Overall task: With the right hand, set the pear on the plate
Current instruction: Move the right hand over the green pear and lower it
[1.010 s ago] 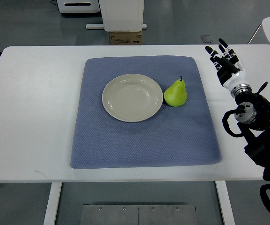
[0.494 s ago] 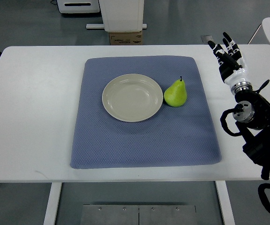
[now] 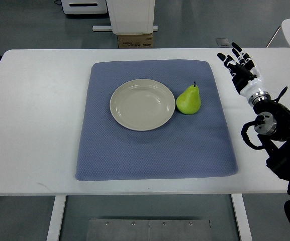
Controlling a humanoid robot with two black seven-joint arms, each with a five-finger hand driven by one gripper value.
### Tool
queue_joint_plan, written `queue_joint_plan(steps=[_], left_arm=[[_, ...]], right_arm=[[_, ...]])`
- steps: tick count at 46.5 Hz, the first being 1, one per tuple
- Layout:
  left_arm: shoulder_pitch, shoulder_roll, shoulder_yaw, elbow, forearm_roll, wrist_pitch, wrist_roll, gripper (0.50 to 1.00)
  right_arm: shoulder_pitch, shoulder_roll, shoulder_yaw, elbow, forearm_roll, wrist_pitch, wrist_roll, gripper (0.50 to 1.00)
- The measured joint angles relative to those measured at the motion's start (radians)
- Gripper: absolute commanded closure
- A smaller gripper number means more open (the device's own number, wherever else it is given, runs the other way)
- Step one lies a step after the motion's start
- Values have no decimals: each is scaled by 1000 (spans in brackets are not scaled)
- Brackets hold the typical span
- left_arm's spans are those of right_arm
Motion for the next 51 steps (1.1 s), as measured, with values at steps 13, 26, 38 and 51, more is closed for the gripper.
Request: queue_joint_plan(steps=[13, 26, 38, 51], left_arm=[[0, 0, 0, 0, 0, 0, 0, 500], [0, 0, 0, 0, 0, 0, 0, 500], [0, 0, 0, 0, 0, 0, 0, 500], [0, 0, 0, 0, 0, 0, 0, 500]], right_arm=[[0, -4, -40, 2, -4, 2, 11, 500], [4, -19, -191, 8, -23, 10, 110, 500], [12, -23, -223, 9, -128, 14, 194, 500], [57, -32, -442, 1, -136, 15, 302, 502]])
